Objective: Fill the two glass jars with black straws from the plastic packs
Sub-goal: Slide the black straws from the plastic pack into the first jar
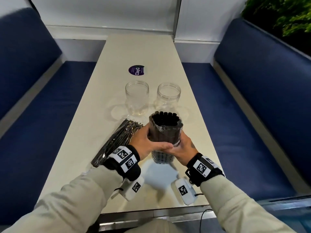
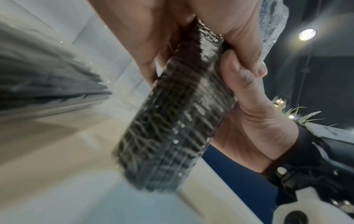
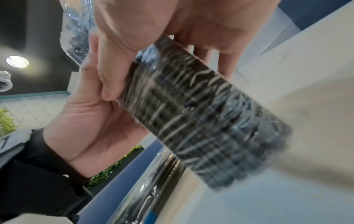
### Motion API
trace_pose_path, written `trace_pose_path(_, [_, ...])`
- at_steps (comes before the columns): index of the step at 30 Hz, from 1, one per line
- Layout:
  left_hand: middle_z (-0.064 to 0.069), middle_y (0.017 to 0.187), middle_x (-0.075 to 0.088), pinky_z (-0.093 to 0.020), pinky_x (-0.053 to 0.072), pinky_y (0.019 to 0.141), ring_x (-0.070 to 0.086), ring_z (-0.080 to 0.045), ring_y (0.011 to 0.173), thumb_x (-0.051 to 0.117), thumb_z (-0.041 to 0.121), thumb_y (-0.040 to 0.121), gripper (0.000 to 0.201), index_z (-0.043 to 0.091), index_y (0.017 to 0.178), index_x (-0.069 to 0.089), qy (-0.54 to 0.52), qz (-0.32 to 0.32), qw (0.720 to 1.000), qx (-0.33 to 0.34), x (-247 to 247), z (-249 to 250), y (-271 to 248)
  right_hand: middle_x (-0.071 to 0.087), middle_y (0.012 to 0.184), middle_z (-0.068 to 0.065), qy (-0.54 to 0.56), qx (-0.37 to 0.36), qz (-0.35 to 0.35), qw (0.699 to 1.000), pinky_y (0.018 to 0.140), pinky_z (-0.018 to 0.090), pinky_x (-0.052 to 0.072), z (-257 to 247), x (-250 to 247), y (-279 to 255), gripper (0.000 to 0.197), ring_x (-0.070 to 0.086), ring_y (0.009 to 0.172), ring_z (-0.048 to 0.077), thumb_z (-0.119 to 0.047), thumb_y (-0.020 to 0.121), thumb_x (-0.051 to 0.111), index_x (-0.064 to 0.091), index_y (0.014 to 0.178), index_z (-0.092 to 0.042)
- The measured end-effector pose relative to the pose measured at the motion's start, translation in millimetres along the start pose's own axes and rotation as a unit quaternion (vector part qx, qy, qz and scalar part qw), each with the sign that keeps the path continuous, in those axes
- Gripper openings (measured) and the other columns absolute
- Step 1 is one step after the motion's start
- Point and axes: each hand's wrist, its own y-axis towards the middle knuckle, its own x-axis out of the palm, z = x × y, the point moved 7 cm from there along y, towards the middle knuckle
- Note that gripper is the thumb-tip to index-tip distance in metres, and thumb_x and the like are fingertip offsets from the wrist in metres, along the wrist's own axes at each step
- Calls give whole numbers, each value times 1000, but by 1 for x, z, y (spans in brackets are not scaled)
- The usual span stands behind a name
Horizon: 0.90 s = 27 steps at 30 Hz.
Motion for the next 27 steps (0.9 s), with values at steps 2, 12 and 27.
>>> trace_pose_path(2, [4, 96, 76, -44, 58, 89, 71, -17, 95, 93, 46, 41, 66, 26, 98, 65, 9, -10, 1000, -4, 3, -7, 0, 72, 110, -8, -9, 12, -10, 1000, 90, 28, 58, 7, 3, -2, 69, 70, 103, 2, -19, 71, 88, 54, 132, -13])
trace_pose_path(12, [4, 102, 72, -30, 56, 86, 69, -11, 97, 95, 27, 47, 76, 23, 113, 57, -69, 42, 996, 40, -1, 23, 2, 72, 116, -7, 4, 26, -12, 1000, 96, 37, 56, -7, 8, 0, 77, 68, 110, 8, -44, 67, 87, 50, 133, -30])
trace_pose_path(27, [-11, 98, 78, -48, 59, 85, 75, -29, 87, 77, 46, 75, 49, 12, 108, 71, -419, 97, 895, -118, -33, 52, 24, 74, 100, -1, 79, 34, 109, 990, 63, 38, 64, -59, -2, -6, 67, 76, 80, 19, -20, 67, 91, 56, 124, -26])
